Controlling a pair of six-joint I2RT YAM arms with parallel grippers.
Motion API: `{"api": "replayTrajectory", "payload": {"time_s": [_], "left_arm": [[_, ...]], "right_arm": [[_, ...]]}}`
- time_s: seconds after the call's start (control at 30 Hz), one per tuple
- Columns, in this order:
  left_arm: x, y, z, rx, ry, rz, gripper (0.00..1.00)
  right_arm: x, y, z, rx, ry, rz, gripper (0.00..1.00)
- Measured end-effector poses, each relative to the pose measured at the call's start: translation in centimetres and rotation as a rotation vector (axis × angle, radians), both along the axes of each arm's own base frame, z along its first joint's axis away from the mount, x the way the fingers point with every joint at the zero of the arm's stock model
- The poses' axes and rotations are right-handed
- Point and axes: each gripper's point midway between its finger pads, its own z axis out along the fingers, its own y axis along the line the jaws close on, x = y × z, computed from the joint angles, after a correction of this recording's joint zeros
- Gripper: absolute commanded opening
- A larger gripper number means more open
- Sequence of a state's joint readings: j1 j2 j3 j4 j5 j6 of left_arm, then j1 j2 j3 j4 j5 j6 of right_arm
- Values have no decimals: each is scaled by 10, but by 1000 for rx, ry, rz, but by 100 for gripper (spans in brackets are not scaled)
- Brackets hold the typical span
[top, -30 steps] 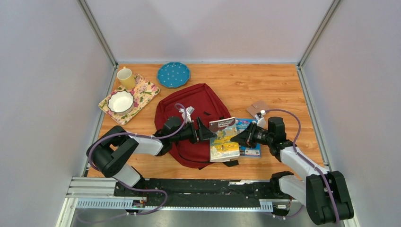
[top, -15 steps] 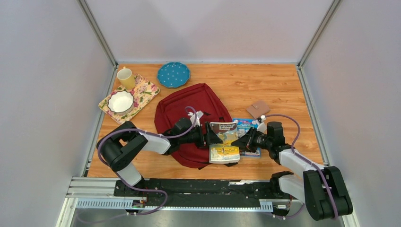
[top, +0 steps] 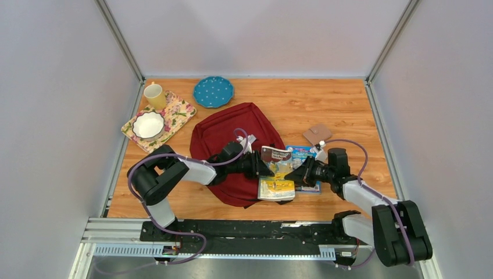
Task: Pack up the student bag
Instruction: Pick up the book from the center of the board.
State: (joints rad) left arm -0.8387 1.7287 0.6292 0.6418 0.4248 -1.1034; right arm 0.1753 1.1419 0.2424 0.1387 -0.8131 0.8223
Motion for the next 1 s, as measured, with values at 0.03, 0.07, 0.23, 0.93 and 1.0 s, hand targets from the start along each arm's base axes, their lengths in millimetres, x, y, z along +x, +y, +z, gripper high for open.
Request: {"api": "replayTrajectory", "payload": {"time_s": [0.03, 0.07, 0.23, 0.93, 1.0], "left_arm": [[0, 0, 1, 1, 0, 0, 0], [0, 0, 3, 0, -2, 0, 0], [0, -1, 38, -19, -90, -21, 0], [42, 58, 205, -220, -570, 271, 0], [40, 58, 200, -242, -551, 277, 0]], "right_arm": [[0, 0, 2, -4, 1, 0, 38], [1, -1, 6, -10, 1, -2, 61], [9, -8, 45, -83, -91, -37, 87], [-19, 23, 151, 184, -238, -66, 94], [-23, 36, 153, 232, -227, -47, 95]]}}
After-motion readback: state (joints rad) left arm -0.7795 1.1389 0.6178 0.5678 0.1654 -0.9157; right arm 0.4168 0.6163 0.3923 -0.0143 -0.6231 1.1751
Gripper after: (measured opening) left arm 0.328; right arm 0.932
